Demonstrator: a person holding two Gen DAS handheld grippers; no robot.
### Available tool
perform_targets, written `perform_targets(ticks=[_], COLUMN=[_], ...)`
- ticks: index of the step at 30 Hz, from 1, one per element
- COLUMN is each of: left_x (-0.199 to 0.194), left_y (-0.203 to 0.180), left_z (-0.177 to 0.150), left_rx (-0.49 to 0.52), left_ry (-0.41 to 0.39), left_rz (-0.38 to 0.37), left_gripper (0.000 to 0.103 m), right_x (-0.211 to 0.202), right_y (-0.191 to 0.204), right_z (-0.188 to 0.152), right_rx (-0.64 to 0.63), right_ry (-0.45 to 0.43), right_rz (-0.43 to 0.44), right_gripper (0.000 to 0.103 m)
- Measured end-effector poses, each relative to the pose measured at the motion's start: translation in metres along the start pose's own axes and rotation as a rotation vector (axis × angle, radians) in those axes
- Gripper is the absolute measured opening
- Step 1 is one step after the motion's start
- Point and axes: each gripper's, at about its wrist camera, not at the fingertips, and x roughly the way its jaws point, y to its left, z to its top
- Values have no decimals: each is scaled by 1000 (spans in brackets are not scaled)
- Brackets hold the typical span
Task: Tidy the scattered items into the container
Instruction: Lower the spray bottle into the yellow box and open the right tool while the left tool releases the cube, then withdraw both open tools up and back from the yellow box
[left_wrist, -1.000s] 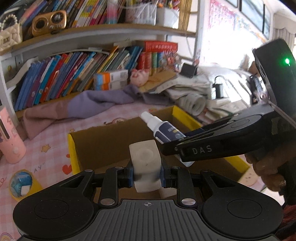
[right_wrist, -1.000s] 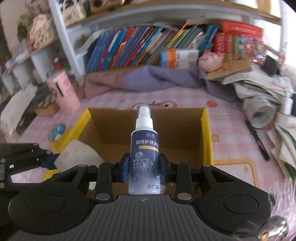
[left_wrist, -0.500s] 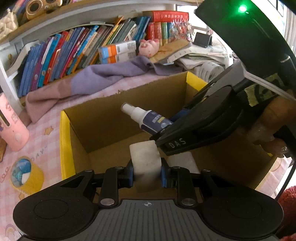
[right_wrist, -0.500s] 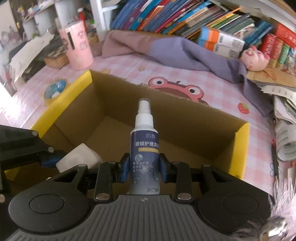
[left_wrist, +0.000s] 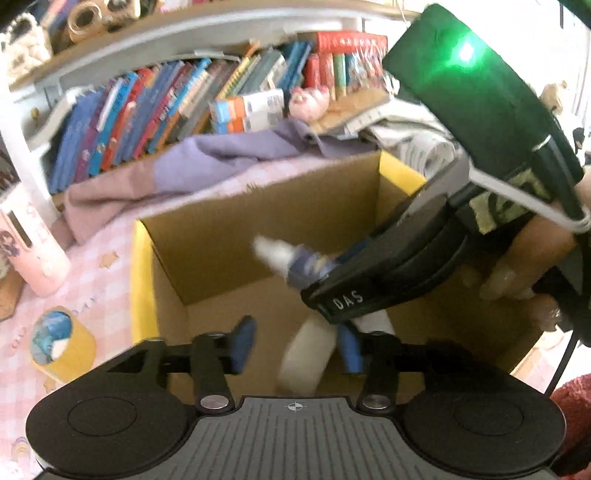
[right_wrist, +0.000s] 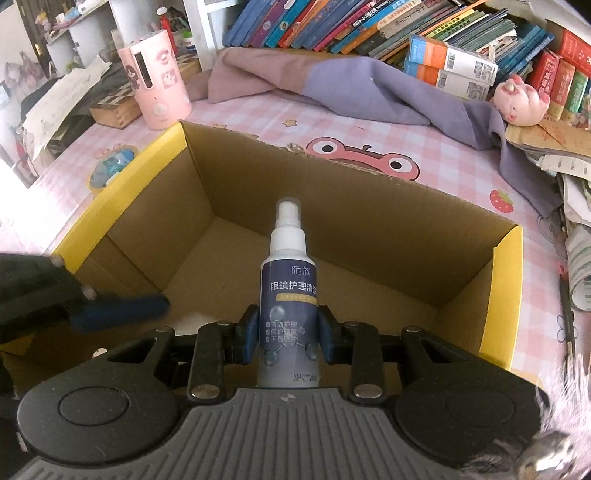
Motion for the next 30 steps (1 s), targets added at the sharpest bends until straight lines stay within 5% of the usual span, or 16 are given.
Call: perform_targets(ticks=[10, 30], left_x=[-35, -94], left_y=[9, 39], left_z=[-2, -27], left_rx=[-42, -47], left_ry=[-106, -218], left_rz=[57, 10], left_gripper=[86, 96], right_x=[-25, -97], right_y=[7, 51], right_z=[4, -40], right_rx=[41, 229], right_ry=[-117, -348], right_rz=[-21, -138], right_gripper=[40, 40])
